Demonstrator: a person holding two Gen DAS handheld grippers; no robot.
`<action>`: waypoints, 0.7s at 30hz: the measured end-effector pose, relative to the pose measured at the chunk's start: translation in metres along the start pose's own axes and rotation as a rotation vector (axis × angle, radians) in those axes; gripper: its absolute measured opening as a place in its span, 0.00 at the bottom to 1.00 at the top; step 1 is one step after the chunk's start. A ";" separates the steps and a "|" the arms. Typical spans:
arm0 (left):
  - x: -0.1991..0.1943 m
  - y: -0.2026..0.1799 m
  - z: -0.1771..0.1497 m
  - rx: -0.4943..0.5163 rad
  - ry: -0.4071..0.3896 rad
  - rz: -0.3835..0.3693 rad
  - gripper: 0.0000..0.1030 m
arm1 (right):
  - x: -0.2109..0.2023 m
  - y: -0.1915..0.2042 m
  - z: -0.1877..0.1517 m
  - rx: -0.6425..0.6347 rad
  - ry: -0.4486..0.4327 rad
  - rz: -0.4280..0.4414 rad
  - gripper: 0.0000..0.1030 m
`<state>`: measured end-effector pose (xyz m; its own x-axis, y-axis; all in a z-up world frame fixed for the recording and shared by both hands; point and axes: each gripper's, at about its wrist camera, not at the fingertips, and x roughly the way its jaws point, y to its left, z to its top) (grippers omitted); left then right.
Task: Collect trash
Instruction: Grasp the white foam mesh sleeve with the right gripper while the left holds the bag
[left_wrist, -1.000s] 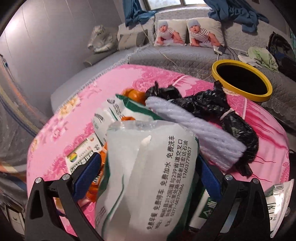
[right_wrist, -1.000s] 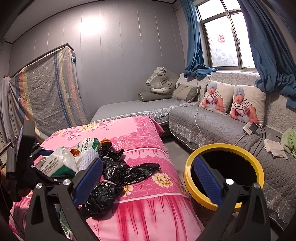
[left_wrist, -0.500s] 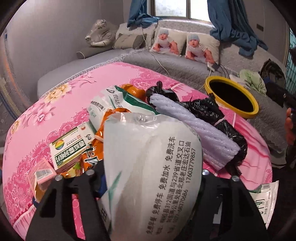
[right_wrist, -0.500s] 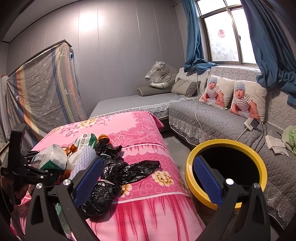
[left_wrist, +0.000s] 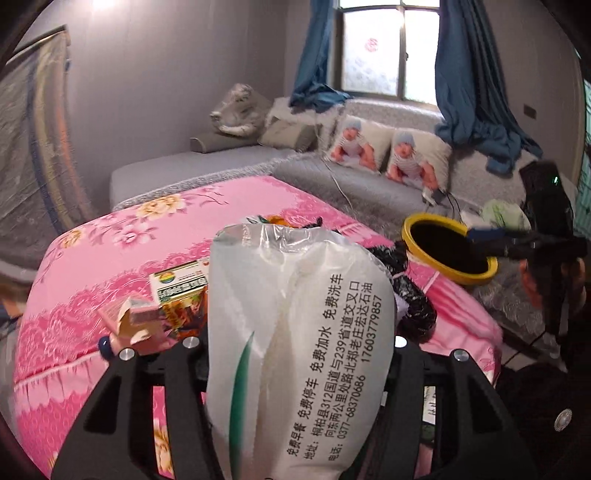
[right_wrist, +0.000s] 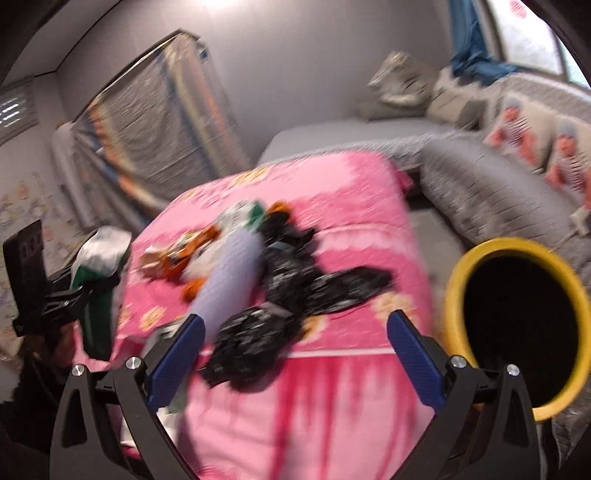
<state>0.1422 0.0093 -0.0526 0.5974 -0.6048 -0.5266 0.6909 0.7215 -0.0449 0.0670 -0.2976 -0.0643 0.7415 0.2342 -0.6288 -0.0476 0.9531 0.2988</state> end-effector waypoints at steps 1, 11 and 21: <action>-0.005 0.001 -0.001 -0.025 -0.013 0.027 0.50 | 0.009 0.009 0.003 -0.020 0.032 0.028 0.93; -0.039 -0.008 -0.011 -0.170 -0.120 0.128 0.51 | 0.073 0.083 0.028 -0.190 0.236 0.115 0.83; -0.041 -0.010 -0.014 -0.195 -0.142 0.096 0.52 | 0.120 0.075 0.023 -0.166 0.392 0.113 0.56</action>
<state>0.1049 0.0320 -0.0423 0.7174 -0.5615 -0.4124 0.5447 0.8212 -0.1704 0.1676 -0.2030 -0.1008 0.4171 0.3629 -0.8332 -0.2441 0.9279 0.2820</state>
